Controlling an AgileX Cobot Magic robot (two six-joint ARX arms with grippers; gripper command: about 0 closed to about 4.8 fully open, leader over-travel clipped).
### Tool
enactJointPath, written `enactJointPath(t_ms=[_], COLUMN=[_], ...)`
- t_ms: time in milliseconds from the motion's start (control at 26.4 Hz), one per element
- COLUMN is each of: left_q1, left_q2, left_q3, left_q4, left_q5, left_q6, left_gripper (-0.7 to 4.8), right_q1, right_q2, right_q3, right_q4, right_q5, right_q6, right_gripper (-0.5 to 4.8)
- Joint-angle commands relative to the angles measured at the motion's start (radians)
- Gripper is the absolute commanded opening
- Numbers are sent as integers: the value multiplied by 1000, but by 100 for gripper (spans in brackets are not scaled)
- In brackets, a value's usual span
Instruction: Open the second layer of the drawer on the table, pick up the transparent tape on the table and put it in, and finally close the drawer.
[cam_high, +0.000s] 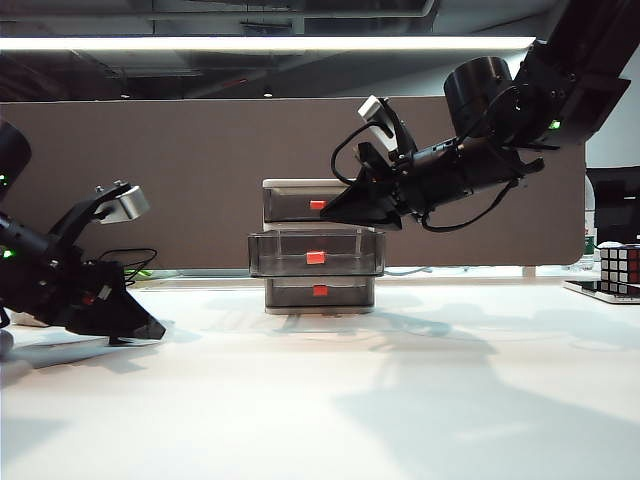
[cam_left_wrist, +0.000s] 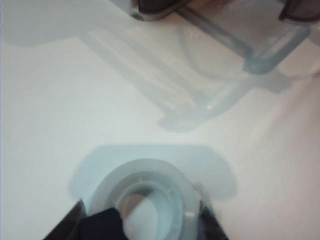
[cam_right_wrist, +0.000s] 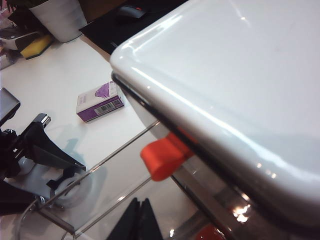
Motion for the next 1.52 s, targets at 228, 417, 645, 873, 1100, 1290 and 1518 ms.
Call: enactJointPath(t_ms=[228, 417, 645, 873, 1100, 1290, 1518], left_q1=[-31, -100, -209, -227, -267, -286, -294], left_q2=[-40, -267, -276, -73, 7, 31, 31], left_q3=[-2, 0, 158, 360, 399, 410, 411], left_q4=[-27, -24, -106, -127, -138, -145, -121], left_q5=[4, 3, 2, 51, 45, 37, -5], left_q6=[-11, -8, -3, -11, -7, -3, -4], left_gripper=[57, 57, 57, 58, 67, 212, 325], right_q1=[2, 2, 2, 2, 2, 2, 2], right_q2=[-5, -5, -5, -5, -5, -5, -5], right_q3=[5, 6, 7, 7, 8, 8, 8], right_q4=[15, 14, 14, 15, 15, 15, 14], right_q5=[-2, -2, -3, -4, -2, -2, -2], right_q6=[-4, -2, 5, 11, 11, 11, 11], right_gripper=[-5, -5, -5, -5, -5, -5, -5])
